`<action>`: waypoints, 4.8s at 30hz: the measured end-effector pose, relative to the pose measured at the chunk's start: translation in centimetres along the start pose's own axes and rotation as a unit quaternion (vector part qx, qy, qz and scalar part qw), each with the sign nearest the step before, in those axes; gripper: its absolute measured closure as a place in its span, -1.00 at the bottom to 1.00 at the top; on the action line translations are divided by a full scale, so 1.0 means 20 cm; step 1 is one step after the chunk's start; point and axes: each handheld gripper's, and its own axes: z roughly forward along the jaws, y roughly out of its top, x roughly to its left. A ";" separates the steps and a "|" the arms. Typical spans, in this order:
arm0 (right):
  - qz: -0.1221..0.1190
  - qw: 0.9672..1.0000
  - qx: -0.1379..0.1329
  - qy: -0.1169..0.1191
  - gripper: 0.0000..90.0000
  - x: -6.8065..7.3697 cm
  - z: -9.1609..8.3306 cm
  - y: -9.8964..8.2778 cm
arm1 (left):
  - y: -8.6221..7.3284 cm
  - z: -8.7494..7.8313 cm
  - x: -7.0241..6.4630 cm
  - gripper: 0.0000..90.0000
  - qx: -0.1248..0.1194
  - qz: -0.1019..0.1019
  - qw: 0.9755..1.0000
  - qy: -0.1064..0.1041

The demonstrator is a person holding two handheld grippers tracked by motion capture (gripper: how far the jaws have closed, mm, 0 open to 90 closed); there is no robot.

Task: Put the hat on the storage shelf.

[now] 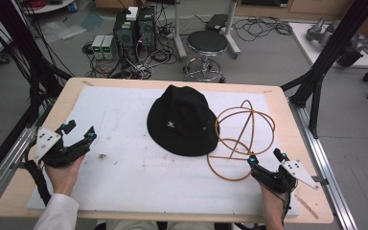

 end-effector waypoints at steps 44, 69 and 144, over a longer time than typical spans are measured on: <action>-0.001 1.000 0.009 0.009 -0.82 0.00 0.02 -0.01 | 0.16 0.72 -0.44 -0.36 0.101 -0.033 0.989 -0.105; -0.013 1.000 0.021 0.015 -0.82 0.00 0.03 -0.01 | 0.12 0.99 -0.75 -0.11 0.164 -0.003 0.972 -0.170; -0.002 0.999 0.026 0.024 -0.82 -0.01 0.02 -0.01 | 0.31 0.63 -0.61 0.90 -0.017 -0.037 0.974 -0.224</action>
